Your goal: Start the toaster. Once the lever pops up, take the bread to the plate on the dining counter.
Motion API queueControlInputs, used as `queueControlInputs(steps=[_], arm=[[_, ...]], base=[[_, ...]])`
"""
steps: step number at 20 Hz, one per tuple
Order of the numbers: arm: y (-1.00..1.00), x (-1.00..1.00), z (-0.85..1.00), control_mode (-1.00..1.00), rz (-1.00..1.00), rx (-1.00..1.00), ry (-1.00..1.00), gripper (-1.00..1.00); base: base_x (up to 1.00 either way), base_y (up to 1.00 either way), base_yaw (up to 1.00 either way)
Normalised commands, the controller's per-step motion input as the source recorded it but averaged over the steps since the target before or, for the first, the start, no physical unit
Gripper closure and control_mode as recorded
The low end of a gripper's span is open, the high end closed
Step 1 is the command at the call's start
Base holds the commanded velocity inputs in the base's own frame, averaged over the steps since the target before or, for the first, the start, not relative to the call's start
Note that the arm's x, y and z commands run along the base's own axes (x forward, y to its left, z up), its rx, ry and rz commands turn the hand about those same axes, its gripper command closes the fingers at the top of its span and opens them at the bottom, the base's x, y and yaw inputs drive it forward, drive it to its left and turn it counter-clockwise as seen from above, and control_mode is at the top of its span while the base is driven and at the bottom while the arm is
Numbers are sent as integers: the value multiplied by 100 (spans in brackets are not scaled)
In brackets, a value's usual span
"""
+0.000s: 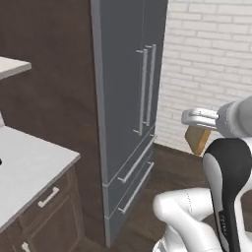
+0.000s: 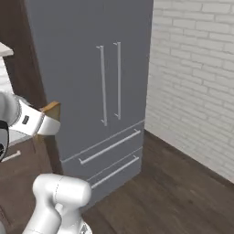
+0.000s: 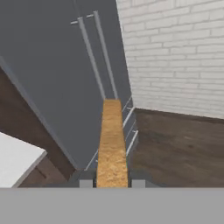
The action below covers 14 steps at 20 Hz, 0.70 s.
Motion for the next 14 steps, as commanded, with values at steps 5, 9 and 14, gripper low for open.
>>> queueControlInputs(steps=[5,9,14], arm=[[0,0,0,100,0,0,0,100],[0,0,0,100,0,0,0,100],[0,0,0,100,0,0,0,100]], base=[[4,-31,-72],[45,-34,-61],[87,-20,-45]])
